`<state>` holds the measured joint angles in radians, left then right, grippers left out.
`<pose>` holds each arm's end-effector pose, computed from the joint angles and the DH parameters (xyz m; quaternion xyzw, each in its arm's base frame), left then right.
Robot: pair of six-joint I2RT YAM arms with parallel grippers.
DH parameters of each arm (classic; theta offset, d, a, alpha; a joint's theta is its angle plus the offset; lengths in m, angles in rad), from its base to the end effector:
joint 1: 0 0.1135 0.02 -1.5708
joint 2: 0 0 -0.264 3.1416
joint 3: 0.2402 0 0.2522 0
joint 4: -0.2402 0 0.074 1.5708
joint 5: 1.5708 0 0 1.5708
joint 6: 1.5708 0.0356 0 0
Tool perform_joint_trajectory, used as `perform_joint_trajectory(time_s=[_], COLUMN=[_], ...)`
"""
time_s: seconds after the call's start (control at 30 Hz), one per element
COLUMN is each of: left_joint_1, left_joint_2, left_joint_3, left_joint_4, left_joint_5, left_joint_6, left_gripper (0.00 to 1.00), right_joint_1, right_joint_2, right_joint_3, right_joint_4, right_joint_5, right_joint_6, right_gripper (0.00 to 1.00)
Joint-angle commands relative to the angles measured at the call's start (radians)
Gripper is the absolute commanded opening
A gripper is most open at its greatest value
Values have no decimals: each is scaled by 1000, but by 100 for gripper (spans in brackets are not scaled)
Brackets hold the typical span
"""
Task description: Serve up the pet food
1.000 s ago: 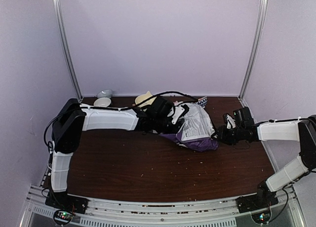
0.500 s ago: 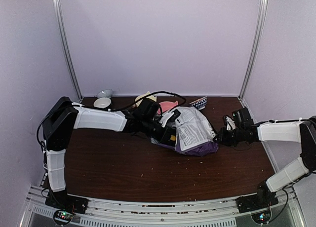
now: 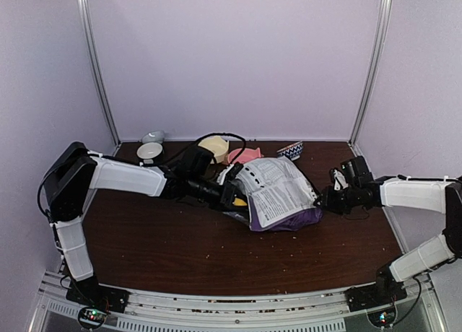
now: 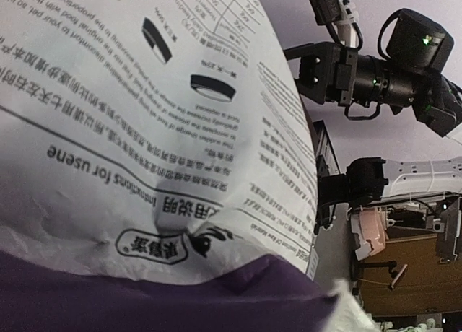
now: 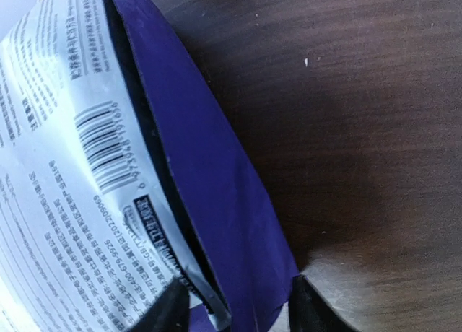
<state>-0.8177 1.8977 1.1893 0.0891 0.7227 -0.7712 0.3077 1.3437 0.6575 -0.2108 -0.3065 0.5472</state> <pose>0.2645 -0.3166 0.1913 0.1812 0.8276 -0.5259 0.0760 0.2402 0.0876 0.1776 0.0613 0.9321 0.2665 0.2376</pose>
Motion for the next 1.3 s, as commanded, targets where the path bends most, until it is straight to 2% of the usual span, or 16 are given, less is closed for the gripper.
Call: perform_joint_trajectory(time_s=[0.0, 0.1, 0.2, 0.37, 0.57, 0.7, 0.8, 1.13, 1.27], left_joint_1=[0, 0, 0, 0, 0, 0, 0, 0, 0], left_joint_2=[-57, -64, -68, -72, -78, -92, -98, -122, -127], left_joint_3=[-12, -10, -16, -31, -32, -37, -40, -64, -64], left_joint_4=[168, 185, 216, 262, 256, 214, 201, 199, 196], left_joint_5=[83, 76, 73, 68, 52, 31, 25, 12, 11], left_joint_6=[-121, -128, -150, -177, -166, -132, -122, -114, -109], left_gripper=[0, 0, 0, 0, 0, 0, 0, 0, 0], right_joint_1=[-4, 6, 55, 219, 436, 526, 563, 593, 595], right_joint_2=[-81, -140, -188, -187, -29, 80, 156, 282, 307], right_joint_3=[81, 139, 215, 343, 509, 609, 661, 711, 720], right_joint_4=[-94, -167, -239, -264, -257, -249, -251, -249, -244], right_joint_5=[77, 119, 180, 173, 173, 160, 151, 207, 201], right_joint_6=[-44, -70, -92, -60, -32, -44, -44, 8, 19], right_gripper=[61, 75, 80, 79, 78, 73, 61, 35, 29])
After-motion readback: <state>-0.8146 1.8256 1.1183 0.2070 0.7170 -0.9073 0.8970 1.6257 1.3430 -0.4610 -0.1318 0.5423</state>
